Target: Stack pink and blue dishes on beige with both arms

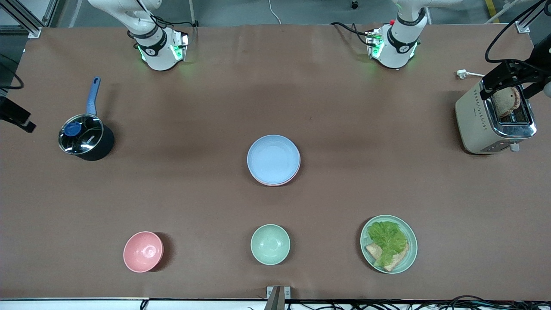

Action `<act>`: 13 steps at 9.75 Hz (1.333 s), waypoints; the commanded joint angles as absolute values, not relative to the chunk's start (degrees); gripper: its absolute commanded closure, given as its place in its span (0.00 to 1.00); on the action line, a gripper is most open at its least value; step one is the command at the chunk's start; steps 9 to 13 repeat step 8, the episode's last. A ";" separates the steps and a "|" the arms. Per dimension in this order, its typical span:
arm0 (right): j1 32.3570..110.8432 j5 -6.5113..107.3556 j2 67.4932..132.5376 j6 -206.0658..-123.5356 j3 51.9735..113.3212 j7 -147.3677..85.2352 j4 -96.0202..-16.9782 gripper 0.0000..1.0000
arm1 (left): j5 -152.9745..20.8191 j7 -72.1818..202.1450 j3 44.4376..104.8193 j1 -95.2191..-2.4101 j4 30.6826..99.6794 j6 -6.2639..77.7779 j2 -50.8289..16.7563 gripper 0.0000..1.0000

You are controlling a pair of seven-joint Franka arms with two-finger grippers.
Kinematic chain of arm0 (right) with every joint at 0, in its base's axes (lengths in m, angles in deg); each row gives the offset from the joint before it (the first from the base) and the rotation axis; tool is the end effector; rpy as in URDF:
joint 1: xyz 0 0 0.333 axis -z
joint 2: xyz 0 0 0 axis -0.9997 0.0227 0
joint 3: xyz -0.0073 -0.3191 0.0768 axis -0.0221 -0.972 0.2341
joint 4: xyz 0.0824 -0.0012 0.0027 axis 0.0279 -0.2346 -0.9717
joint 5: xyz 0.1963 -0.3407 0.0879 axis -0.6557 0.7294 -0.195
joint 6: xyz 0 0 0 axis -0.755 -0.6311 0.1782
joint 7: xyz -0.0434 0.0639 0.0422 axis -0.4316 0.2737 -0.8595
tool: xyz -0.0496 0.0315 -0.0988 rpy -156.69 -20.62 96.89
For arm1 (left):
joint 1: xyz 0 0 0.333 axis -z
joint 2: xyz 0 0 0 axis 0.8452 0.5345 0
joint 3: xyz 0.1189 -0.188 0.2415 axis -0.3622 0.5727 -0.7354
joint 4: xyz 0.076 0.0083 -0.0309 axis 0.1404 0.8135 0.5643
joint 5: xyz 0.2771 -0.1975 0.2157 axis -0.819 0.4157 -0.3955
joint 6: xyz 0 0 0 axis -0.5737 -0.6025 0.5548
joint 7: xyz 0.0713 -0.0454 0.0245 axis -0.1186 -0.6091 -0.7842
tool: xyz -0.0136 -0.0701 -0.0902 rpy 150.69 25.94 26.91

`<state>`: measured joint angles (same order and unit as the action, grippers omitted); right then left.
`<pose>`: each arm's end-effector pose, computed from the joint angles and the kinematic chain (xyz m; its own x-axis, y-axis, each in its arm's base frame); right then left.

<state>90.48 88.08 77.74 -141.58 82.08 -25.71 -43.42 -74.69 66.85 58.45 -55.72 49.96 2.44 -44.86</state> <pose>0.5717 -0.0789 0.6563 0.9860 -0.1399 0.0905 -0.1418 -0.9898 0.0144 0.5385 -0.0394 0.6874 0.9996 0.0090 0.0250 0.0088 -0.9999 0.0073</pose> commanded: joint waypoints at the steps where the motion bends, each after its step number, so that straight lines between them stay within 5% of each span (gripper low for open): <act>1: 90.63 88.94 78.66 -137.79 81.94 -27.01 -42.03 0.00 | -73.75 66.42 58.41 -55.58 53.80 3.14 -46.35 0.00; 13: 90.72 87.71 76.73 -135.49 82.47 -23.40 -43.70 0.00 | -74.45 67.65 59.55 -56.11 53.62 3.06 -46.35 0.00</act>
